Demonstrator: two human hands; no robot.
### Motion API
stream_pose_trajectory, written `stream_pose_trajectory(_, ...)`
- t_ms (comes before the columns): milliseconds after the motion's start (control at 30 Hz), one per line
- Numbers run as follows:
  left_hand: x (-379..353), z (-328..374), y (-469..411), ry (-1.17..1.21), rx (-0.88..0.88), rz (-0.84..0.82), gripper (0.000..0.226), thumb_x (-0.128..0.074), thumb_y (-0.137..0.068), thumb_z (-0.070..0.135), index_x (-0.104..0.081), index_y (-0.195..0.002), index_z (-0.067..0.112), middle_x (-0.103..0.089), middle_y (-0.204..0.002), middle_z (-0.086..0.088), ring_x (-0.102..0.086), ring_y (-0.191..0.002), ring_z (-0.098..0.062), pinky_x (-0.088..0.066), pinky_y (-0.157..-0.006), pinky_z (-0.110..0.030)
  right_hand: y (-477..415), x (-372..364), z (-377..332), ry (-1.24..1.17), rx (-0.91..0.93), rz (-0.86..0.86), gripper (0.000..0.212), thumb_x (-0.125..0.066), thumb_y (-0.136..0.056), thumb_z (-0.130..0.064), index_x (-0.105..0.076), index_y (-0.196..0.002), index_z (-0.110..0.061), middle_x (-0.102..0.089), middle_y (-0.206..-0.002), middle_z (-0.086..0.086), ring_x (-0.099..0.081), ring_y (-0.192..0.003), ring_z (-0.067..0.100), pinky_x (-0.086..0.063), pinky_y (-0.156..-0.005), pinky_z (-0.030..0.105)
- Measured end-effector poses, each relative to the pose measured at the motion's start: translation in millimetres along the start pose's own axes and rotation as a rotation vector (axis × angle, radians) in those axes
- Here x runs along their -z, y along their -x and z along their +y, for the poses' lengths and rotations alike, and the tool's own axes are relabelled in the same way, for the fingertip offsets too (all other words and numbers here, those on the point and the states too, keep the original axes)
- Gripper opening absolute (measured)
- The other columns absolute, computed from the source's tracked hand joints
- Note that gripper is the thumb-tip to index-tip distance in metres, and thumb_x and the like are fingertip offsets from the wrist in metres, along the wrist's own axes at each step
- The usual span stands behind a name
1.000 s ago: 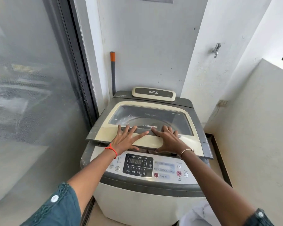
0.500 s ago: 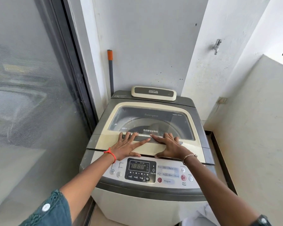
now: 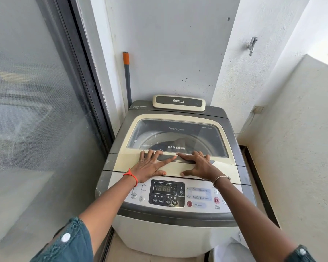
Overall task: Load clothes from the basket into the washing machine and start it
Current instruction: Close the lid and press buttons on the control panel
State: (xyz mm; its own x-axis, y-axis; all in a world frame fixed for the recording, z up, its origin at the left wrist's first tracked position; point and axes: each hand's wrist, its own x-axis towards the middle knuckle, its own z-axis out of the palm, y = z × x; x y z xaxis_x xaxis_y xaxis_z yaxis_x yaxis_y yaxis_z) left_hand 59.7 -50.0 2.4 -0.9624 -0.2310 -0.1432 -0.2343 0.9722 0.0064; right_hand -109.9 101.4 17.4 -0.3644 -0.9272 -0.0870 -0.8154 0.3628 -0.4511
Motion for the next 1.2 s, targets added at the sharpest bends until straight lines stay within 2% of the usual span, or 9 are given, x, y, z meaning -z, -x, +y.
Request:
stream_pose_trajectory(133,-10,0,-3,0.048,0.038,0.076,0.069,0.011,-0.07,0.073,0.017,-0.136,0.054,-0.01,-0.151,-0.002,-0.01,-0.136,-0.03,-0.008,-0.109,-0.05,-3,-1,4,-0.071,-0.015,0.007,0.073,-0.074,-0.066,-0.045,-0.041,-0.131,-0.043,-0.047,-0.095,0.004,-0.04,-0.098,0.019,-0.02,-0.08,0.031)
stream_pose_trajectory(333,-21,2,-9,0.078,0.071,0.209,0.076,0.015,-0.067,0.083,0.016,-0.137,0.053,0.004,-0.158,0.009,0.013,-0.144,-0.024,0.012,-0.11,-0.057,-5,-2,10,-0.194,-0.069,0.056,0.074,-0.08,-0.06,-0.041,-0.049,-0.127,-0.038,-0.05,-0.097,0.001,-0.047,-0.104,0.024,-0.031,-0.095,0.037)
stream_pose_trajectory(467,-20,4,-8,0.047,0.094,0.199,0.069,0.02,-0.063,0.082,0.032,-0.127,0.059,0.028,-0.149,0.011,0.029,-0.138,-0.025,0.021,-0.104,-0.06,-1,-5,6,-0.161,-0.08,0.111,0.08,-0.08,-0.062,-0.038,-0.042,-0.133,-0.032,-0.04,-0.123,0.009,-0.032,-0.12,0.023,-0.013,-0.091,0.025)
stream_pose_trajectory(600,-18,12,-7,0.036,0.165,0.158,0.075,0.024,-0.056,0.082,0.038,-0.124,0.055,0.036,-0.145,0.005,0.036,-0.133,-0.028,0.026,-0.099,-0.057,0,-10,8,-0.132,-0.063,0.097,0.089,-0.076,-0.067,-0.038,-0.026,-0.141,-0.028,-0.013,-0.153,0.005,0.0,-0.142,0.02,0.006,-0.111,0.041)
stream_pose_trajectory(800,-21,21,-5,0.095,0.246,0.153,0.068,0.01,-0.064,0.072,0.048,-0.116,0.051,0.036,-0.145,0.0,0.04,-0.128,-0.028,0.026,-0.099,-0.051,18,-26,7,0.048,-0.083,0.157,0.088,-0.051,-0.084,-0.051,0.008,-0.144,-0.024,0.012,-0.154,-0.003,0.021,-0.138,0.011,0.012,-0.111,0.039)
stream_pose_trajectory(900,-22,20,-3,0.11,0.233,0.132,0.076,0.019,-0.06,0.079,0.049,-0.121,0.044,0.037,-0.144,0.0,0.041,-0.128,-0.027,0.023,-0.101,-0.051,26,-22,9,0.074,-0.058,0.111,0.084,-0.047,-0.088,-0.047,0.01,-0.144,-0.02,0.014,-0.154,0.0,0.021,-0.137,0.012,0.013,-0.111,0.039)
stream_pose_trajectory(1033,-19,19,1,0.165,0.187,0.071,0.1,0.03,-0.049,0.084,0.03,-0.134,0.032,0.039,-0.143,0.002,0.04,-0.13,-0.022,0.026,-0.101,-0.05,44,-13,17,-0.057,-0.079,0.089,0.087,-0.053,-0.085,-0.046,0.005,-0.145,-0.019,0.013,-0.153,-0.002,0.016,-0.14,0.012,0.009,-0.113,0.037)
stream_pose_trajectory(1100,-15,22,3,0.19,0.195,0.041,0.093,0.019,-0.058,0.086,0.03,-0.133,0.034,0.04,-0.144,0.002,0.041,-0.13,-0.021,0.026,-0.102,-0.051,56,-14,22,-0.18,-0.15,0.145,0.091,-0.057,-0.083,-0.046,0.004,-0.145,-0.018,0.012,-0.154,-0.001,0.013,-0.14,0.013,0.007,-0.113,0.039)
stream_pose_trajectory(1200,-8,25,3,0.207,0.227,-0.051,0.071,-0.014,-0.089,0.069,0.032,-0.132,0.036,0.041,-0.146,0.0,0.045,-0.126,-0.019,0.025,-0.103,-0.054,73,-19,32,-0.315,-0.239,0.203,0.097,-0.063,-0.079,-0.043,0.003,-0.145,-0.017,0.009,-0.154,0.0,0.008,-0.141,0.013,0.004,-0.115,0.04)
